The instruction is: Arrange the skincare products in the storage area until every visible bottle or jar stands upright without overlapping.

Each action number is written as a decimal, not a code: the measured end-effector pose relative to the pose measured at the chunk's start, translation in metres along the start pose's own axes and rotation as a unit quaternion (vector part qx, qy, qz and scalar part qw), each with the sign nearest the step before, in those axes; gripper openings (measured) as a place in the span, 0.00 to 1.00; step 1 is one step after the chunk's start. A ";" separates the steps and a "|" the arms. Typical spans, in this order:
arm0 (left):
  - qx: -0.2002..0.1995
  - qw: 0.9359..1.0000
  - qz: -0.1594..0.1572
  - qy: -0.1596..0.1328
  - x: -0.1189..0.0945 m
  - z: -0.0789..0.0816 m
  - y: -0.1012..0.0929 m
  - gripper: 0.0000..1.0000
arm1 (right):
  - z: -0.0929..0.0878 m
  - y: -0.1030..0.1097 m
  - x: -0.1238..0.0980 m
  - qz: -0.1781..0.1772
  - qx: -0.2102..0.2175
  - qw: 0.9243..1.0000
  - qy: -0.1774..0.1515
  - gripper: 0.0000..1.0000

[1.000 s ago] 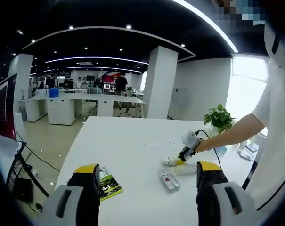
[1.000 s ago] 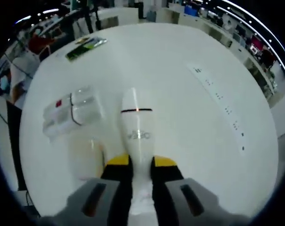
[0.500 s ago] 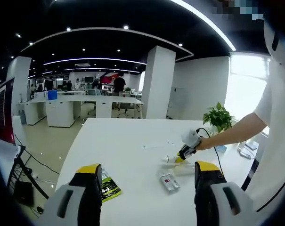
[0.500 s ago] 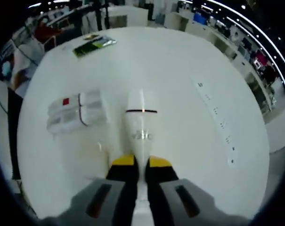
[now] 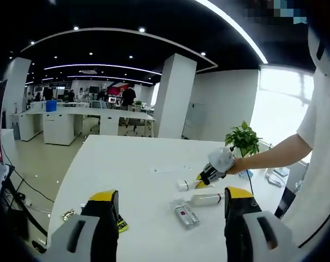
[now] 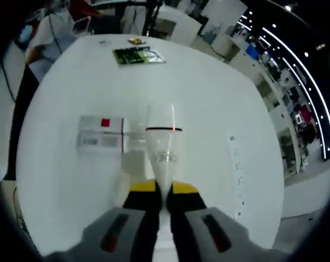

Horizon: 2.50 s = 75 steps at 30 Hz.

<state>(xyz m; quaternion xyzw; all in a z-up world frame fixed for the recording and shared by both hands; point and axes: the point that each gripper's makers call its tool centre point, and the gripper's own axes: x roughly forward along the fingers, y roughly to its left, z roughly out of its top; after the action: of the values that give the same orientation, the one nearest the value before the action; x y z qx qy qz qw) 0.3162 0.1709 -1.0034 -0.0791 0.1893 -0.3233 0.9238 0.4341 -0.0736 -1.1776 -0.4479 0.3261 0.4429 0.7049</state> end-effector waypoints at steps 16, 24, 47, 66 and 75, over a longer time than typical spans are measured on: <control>-0.026 0.980 -0.189 0.053 0.046 0.002 -0.036 0.81 | 0.113 0.053 -0.089 -0.042 -0.235 0.970 -0.041 0.03; -0.019 0.956 -0.266 0.121 0.052 -0.008 -0.052 0.81 | 0.163 0.071 -0.130 -0.058 -0.308 0.946 -0.078 0.03; -0.076 0.858 -0.425 0.277 0.052 -0.048 -0.107 0.37 | 0.191 0.095 -0.138 -0.034 -0.473 0.877 -0.080 0.04; -0.154 0.867 -0.384 0.276 0.043 -0.071 -0.108 0.28 | 0.194 0.119 -0.124 0.004 -0.560 0.825 -0.070 0.08; -0.242 0.859 -0.388 0.231 0.040 -0.067 -0.113 0.25 | 0.197 0.121 -0.116 -0.018 -0.562 0.824 -0.072 0.17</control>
<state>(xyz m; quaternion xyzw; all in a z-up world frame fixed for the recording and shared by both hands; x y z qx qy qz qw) 0.2539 0.0559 -1.0459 -0.2906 0.4236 -0.6084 0.6049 0.2897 0.0944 -1.0433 -0.7390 -0.0387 0.5677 0.3608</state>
